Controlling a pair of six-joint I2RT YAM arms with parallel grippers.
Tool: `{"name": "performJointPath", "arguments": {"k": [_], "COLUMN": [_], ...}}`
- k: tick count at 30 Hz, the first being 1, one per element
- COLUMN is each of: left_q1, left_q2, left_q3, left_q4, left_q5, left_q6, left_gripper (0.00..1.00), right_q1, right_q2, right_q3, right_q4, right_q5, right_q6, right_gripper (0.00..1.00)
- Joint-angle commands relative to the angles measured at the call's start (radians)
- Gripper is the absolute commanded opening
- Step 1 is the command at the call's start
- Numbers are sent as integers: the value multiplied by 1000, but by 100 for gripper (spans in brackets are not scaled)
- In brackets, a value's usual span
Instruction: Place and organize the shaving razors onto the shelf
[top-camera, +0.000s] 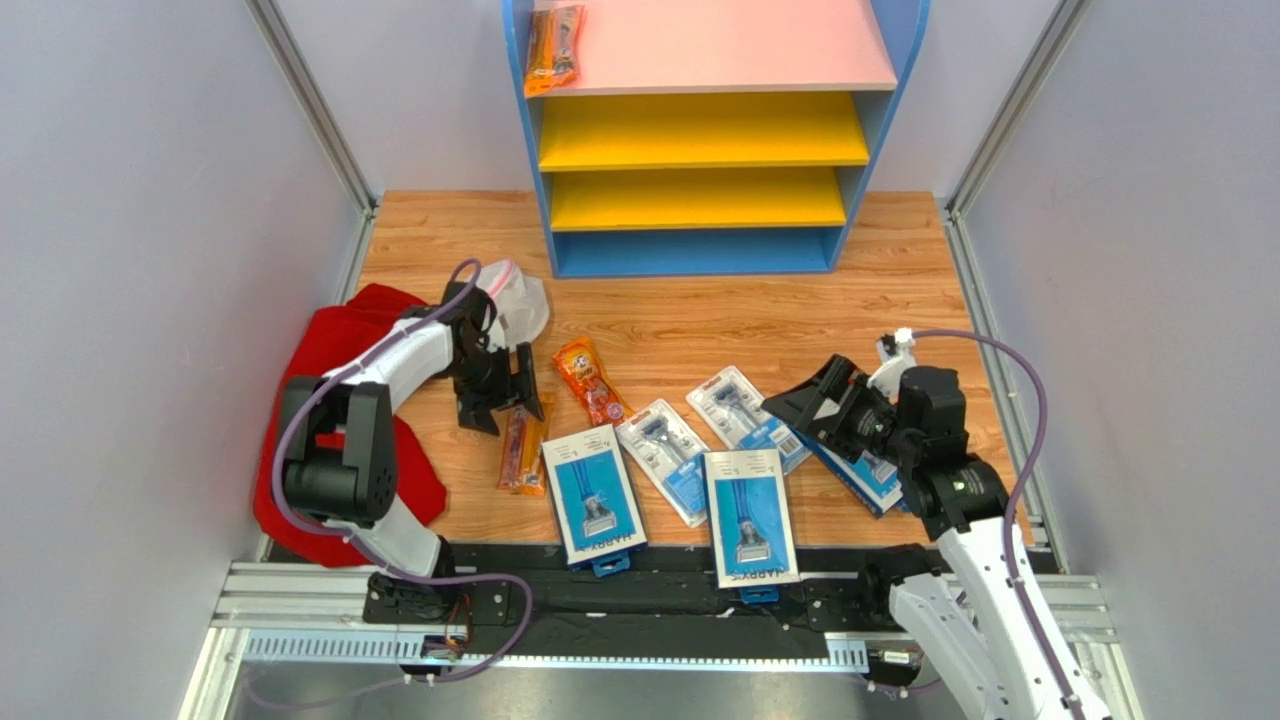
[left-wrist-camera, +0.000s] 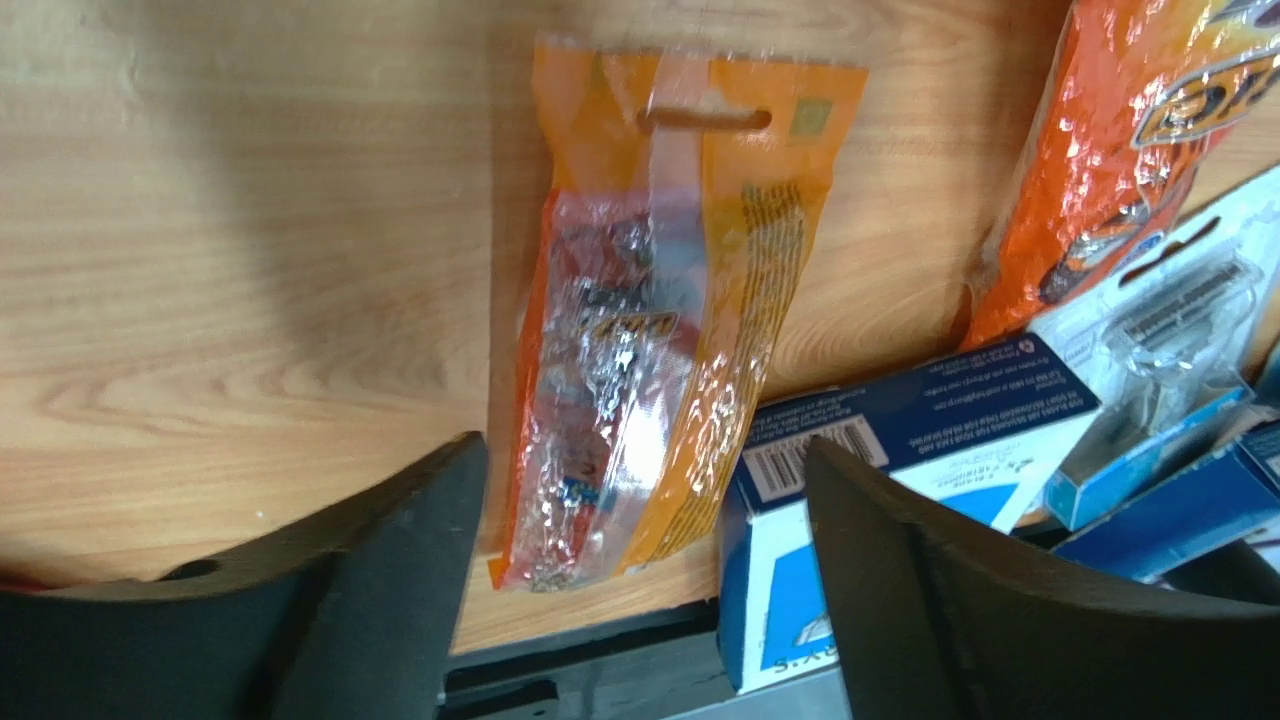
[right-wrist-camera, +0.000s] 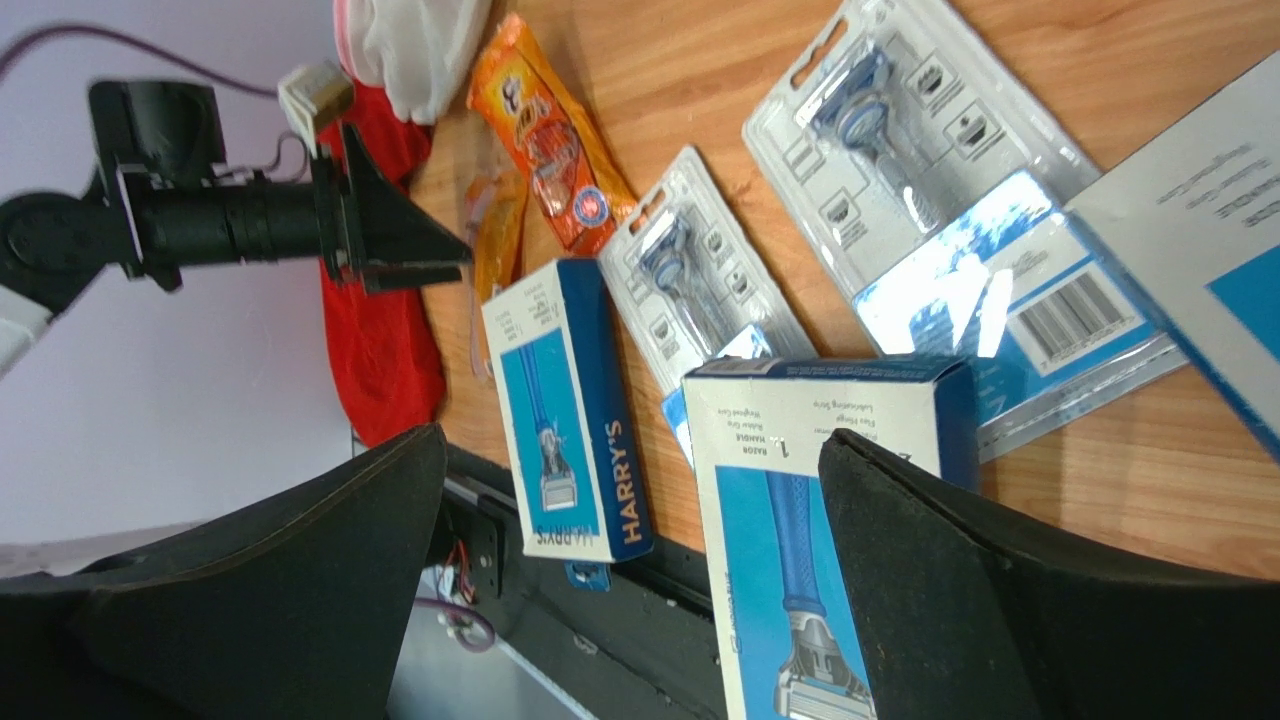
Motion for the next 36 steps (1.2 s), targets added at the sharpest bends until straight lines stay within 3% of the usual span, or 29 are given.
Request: {"name": "performJointPath", "arguments": {"k": [1,5,14,17,18,20,21,22,30,36], "left_q1": [-28,-56,-125,-139,-139,-139,-137,-137,-137,-137], "left_q2": [40,97,216,223,220,204,194,169,-33,-211], "left_q3": [74,117,168,177,178,180,181,186,296,330], "left_q4": [5,-27,-19,-18,-19,-28,-32,-47,-185,-181], "left_q5": [-77,-173,-203,-199,-199,-209,-210,-214,-204,-11], "left_q6": [4,-2,-11,-6,-2,4,7,9,26,-71], "left_gripper": [82,81,65,48,35,20,5,0,0,0], "right_q1": [92,166,311,327,331,338,338,347,488,726], "right_q2": [48,79,156,170,171,173,173,174,216,314], "right_q3": [28,19,21,22,21,19,19,19,45,136], "right_q4": [50,97,156,159,159,160,160,165,246,314], "right_q5": [24,56,127,131,134,137,137,139,182,361], "right_q6": [-2,24,51,53,51,51,53,53,48,33], "right_gripper": [100,100,99,98,98,97,96,96,96,96]}}
